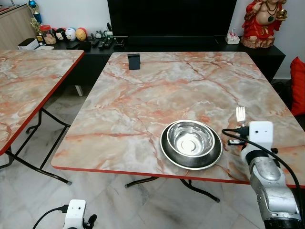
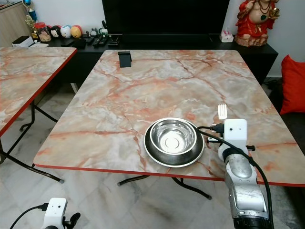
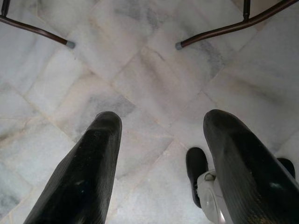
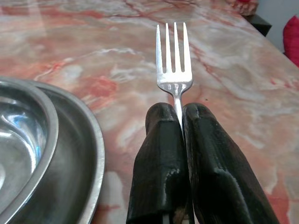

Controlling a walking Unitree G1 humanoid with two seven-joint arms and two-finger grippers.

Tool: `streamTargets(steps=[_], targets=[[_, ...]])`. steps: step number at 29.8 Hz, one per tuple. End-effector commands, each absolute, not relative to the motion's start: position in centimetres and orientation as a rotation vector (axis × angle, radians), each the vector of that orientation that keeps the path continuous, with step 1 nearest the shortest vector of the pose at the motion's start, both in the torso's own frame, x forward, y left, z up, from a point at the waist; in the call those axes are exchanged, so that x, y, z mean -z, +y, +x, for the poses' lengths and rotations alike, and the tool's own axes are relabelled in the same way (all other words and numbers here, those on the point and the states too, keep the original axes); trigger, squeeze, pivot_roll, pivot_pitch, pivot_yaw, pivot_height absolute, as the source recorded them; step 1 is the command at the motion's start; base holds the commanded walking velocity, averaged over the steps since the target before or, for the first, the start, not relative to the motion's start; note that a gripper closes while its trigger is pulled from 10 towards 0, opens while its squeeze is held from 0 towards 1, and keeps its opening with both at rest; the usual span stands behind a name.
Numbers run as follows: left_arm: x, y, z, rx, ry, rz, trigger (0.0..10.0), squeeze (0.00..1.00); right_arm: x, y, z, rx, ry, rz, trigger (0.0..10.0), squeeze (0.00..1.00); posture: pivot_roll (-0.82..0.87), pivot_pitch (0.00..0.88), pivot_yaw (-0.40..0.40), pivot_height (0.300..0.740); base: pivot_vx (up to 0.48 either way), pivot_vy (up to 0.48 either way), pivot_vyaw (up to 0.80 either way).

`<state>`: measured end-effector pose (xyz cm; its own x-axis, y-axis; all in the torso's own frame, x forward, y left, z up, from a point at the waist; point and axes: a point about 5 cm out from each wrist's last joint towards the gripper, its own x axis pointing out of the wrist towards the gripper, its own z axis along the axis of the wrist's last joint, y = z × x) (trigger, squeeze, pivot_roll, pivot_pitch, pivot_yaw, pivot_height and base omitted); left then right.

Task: Setting the table

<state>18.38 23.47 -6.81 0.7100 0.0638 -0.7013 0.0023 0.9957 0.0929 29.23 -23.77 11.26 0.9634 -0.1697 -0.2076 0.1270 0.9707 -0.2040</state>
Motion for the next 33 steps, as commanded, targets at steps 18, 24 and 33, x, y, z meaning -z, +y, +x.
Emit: streamTargets(steps=[18, 24, 33], targets=[[6.8, 23.3, 18.5, -0.018, 0.782, 0.087, 10.0, 0.0, -10.0, -26.0, 29.8, 0.176, 0.341, -0.105, 10.0, 0.0, -0.02, 0.0, 0.041, 0.74, 0.0, 0.0, 0.0], [6.7, 23.4, 18.7, -0.015, 0.78, 0.089, 10.0, 0.0, -10.0, -26.1, 30.6, 0.154, 0.35, -0.088, 10.0, 0.0, -0.02, 0.0, 0.043, 0.74, 0.0, 0.0, 0.0], [6.7, 23.2, 18.7, -0.006, 0.782, 0.086, 10.0, 0.0, -10.0, -26.0, 31.2, 0.129, 0.365, -0.089, 10.0, 0.0, -0.02, 0.0, 0.048, 0.74, 0.0, 0.0, 0.0]])
